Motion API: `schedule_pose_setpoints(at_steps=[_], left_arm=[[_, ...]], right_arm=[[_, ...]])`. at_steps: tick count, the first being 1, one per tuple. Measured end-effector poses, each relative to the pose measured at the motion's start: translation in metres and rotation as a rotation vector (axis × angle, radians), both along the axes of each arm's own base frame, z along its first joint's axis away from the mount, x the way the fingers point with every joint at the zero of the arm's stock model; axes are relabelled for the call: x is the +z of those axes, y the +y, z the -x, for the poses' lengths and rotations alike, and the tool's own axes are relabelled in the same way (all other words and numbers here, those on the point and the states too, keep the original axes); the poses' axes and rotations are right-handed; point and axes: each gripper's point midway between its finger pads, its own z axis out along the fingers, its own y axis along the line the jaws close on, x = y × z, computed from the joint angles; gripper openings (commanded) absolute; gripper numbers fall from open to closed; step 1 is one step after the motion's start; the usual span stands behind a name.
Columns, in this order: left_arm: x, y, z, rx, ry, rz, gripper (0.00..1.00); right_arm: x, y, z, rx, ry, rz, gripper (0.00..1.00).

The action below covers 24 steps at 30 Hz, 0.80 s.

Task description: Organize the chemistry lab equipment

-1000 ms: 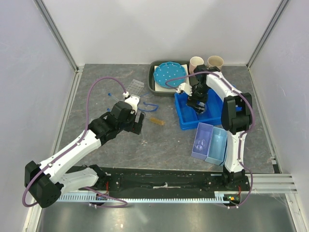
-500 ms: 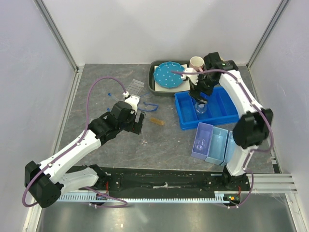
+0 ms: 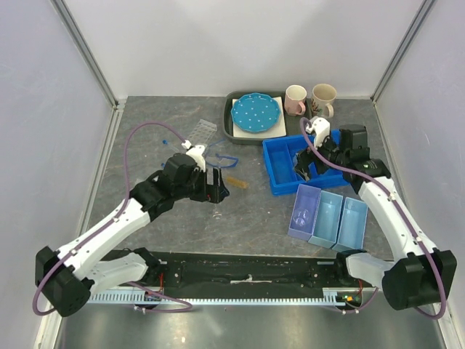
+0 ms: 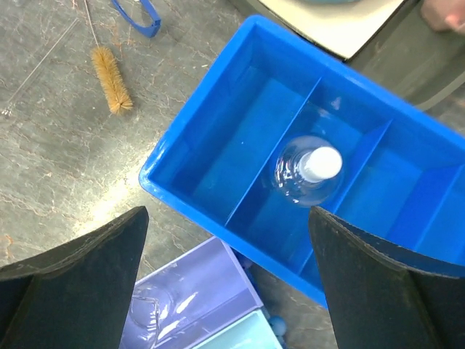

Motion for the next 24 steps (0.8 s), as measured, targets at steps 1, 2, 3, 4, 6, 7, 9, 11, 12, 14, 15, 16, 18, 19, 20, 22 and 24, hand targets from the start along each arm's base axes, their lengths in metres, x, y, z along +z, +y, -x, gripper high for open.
schedule_pose_setpoints(at_steps=[1, 2, 3, 4, 6, 7, 9, 11, 12, 14, 15, 16, 18, 19, 20, 22, 24], left_arm=[[-0.005, -0.002, 0.000, 0.024, 0.037, 0.009, 0.91], [-0.014, -0.004, -0.001, 0.048, 0.080, 0.009, 0.88], [-0.024, -0.006, -0.002, 0.071, 0.123, 0.001, 0.85], [-0.037, -0.007, -0.003, 0.090, 0.170, -0.016, 0.84], [-0.062, -0.007, -0.003, 0.120, 0.254, -0.060, 0.80], [-0.073, -0.006, -0.002, 0.134, 0.288, -0.084, 0.80], [-0.096, -0.001, -0.003, 0.171, 0.342, -0.151, 0.68], [-0.112, 0.004, -0.006, 0.203, 0.376, -0.208, 0.59], [-0.118, 0.007, -0.008, 0.220, 0.388, -0.243, 0.59], [-0.126, 0.010, -0.016, 0.248, 0.396, -0.297, 0.58], [-0.128, 0.010, -0.022, 0.260, 0.394, -0.316, 0.57], [-0.128, 0.009, -0.027, 0.270, 0.391, -0.331, 0.55], [-0.129, 0.008, -0.036, 0.286, 0.379, -0.348, 0.55], [-0.130, 0.008, -0.040, 0.295, 0.372, -0.359, 0.54], [-0.131, 0.007, -0.045, 0.303, 0.368, -0.369, 0.44], [-0.135, 0.008, -0.049, 0.314, 0.368, -0.389, 0.43], [-0.141, 0.009, -0.051, 0.320, 0.374, -0.412, 0.43]], right_arm=[[-0.006, -0.001, 0.000, -0.012, 0.012, -0.026, 0.98], [-0.012, -0.003, 0.000, -0.022, 0.025, -0.044, 0.98], [-0.017, -0.004, 0.001, -0.032, 0.037, -0.066, 0.98], [-0.021, -0.006, 0.002, -0.040, 0.046, -0.085, 0.98], [-0.021, -0.009, 0.004, -0.055, 0.044, -0.118, 0.98], [-0.019, -0.010, 0.004, -0.059, 0.035, -0.130, 0.98], [-0.015, -0.011, 0.004, -0.059, 0.018, -0.152, 0.98], [-0.010, -0.010, 0.004, -0.054, 0.003, -0.171, 0.98], [-0.008, -0.010, 0.003, -0.052, -0.001, -0.177, 0.98], [-0.006, -0.009, 0.003, -0.049, -0.003, -0.187, 0.98], [-0.006, -0.008, 0.003, -0.048, 0.000, -0.191, 0.98], [-0.006, -0.008, 0.004, -0.047, 0.001, -0.194, 0.98], [-0.005, -0.007, 0.004, -0.044, 0.004, -0.201, 0.98], [-0.005, -0.006, 0.004, -0.043, 0.005, -0.203, 0.98], [-0.005, -0.006, 0.005, -0.041, 0.006, -0.205, 0.98], [-0.005, -0.006, 0.005, -0.040, 0.007, -0.208, 0.98], [-0.005, -0.006, 0.005, -0.040, 0.008, -0.209, 0.98]])
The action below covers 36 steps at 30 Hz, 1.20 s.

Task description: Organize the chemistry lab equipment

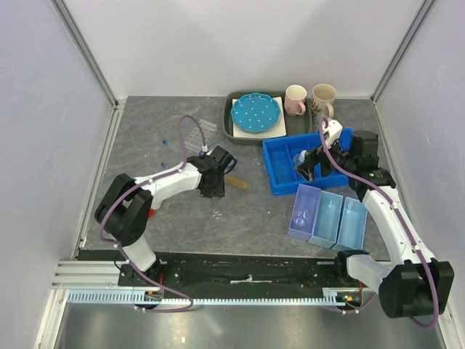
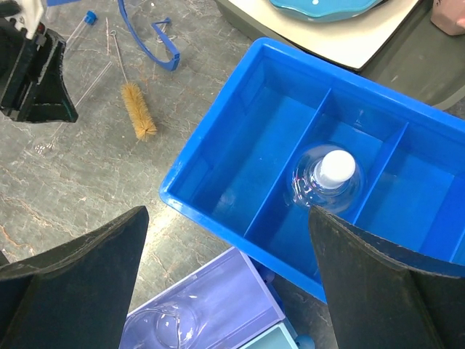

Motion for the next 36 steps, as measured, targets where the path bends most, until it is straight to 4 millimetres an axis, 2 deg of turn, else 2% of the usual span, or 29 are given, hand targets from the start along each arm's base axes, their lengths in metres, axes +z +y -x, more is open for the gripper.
schedule_pose_setpoints(at_steps=[4, 8, 17, 24, 29, 32, 36], left_arm=[[-0.012, 0.005, 0.000, 0.007, 0.021, -0.044, 0.43], [-0.020, 0.009, -0.001, 0.014, 0.035, -0.080, 0.29], [-0.025, 0.010, -0.001, 0.019, 0.041, -0.093, 0.09], [-0.024, 0.012, 0.002, 0.023, 0.036, -0.086, 0.06], [-0.012, 0.015, 0.014, 0.013, 0.017, -0.033, 0.04], [0.008, 0.006, 0.019, -0.009, -0.031, 0.074, 0.03], [0.042, -0.016, 0.022, -0.076, -0.131, 0.268, 0.03]], right_arm=[[0.000, 0.000, 0.000, 0.001, 0.000, 0.000, 0.98], [0.000, 0.000, 0.000, 0.003, 0.000, -0.002, 0.98], [0.001, 0.003, 0.002, 0.019, 0.001, -0.011, 0.98], [0.001, 0.004, 0.003, 0.024, 0.001, -0.015, 0.98], [0.002, 0.007, 0.005, 0.046, 0.003, -0.027, 0.98], [0.002, 0.011, 0.009, 0.070, 0.010, -0.041, 0.98], [0.005, 0.022, 0.018, 0.144, 0.019, -0.088, 0.98]])
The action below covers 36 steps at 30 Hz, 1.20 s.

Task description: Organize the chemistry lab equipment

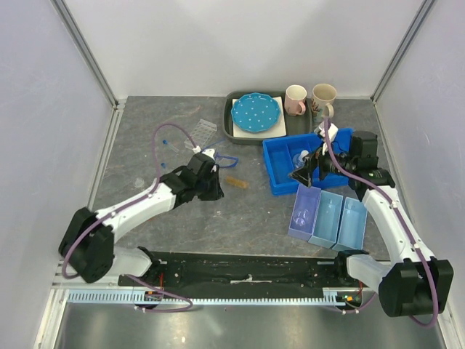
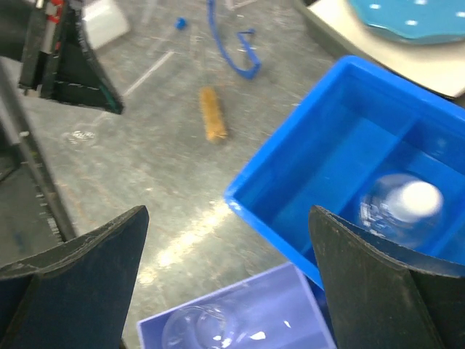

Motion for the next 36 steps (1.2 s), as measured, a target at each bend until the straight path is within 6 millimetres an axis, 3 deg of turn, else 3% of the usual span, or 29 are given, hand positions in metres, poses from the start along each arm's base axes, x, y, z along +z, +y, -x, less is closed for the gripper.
schedule_pose_setpoints(at_steps=[6, 10, 13, 17, 27, 36], left_arm=[[0.050, -0.042, 0.007, -0.158, -0.168, 0.289, 0.02], [0.083, -0.082, 0.016, -0.277, -0.274, 0.421, 0.02], [0.099, -0.107, 0.024, -0.342, -0.329, 0.486, 0.02], [0.108, -0.131, 0.027, -0.379, -0.373, 0.529, 0.02], [0.116, -0.155, 0.022, -0.357, -0.421, 0.570, 0.02], [0.124, -0.170, 0.022, -0.356, -0.430, 0.598, 0.02]], right_arm=[[0.001, 0.036, 0.025, 0.190, 0.132, -0.222, 0.98], [-0.010, 0.057, 0.039, 0.234, 0.249, -0.297, 0.97], [-0.005, 0.069, 0.042, 0.245, 0.271, -0.342, 0.93], [0.004, 0.073, 0.037, 0.198, 0.327, -0.425, 0.87], [0.009, 0.081, 0.032, 0.132, 0.465, -0.561, 0.68], [0.013, 0.086, 0.030, 0.128, 0.484, -0.584, 0.39]])
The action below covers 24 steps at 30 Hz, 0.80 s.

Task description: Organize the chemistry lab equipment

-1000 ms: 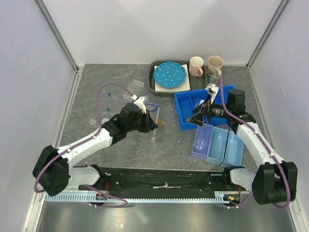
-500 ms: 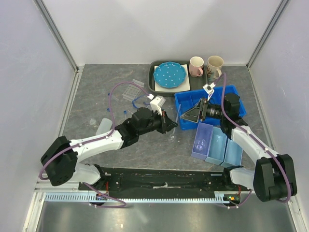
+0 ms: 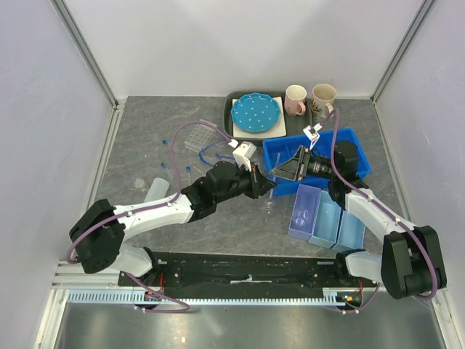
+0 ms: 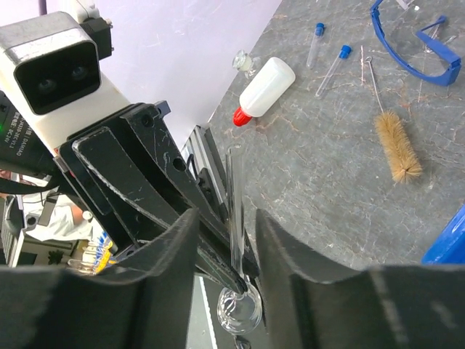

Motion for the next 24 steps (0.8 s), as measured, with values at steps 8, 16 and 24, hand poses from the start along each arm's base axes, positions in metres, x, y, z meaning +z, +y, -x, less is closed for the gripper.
schedule_pose_setpoints(at_steps=[8, 16, 24], left_arm=[[-0.004, -0.004, 0.000, 0.004, 0.016, 0.003, 0.09], [-0.004, -0.007, 0.002, -0.012, 0.025, 0.011, 0.70], [0.003, 0.033, 0.009, -0.001, -0.032, -0.112, 0.79]], right_arm=[[-0.005, -0.001, -0.003, -0.025, -0.002, 0.008, 0.18], [-0.016, -0.003, -0.004, -0.033, -0.037, 0.057, 0.16], [-0.022, -0.012, -0.012, -0.069, -0.121, 0.173, 0.16]])
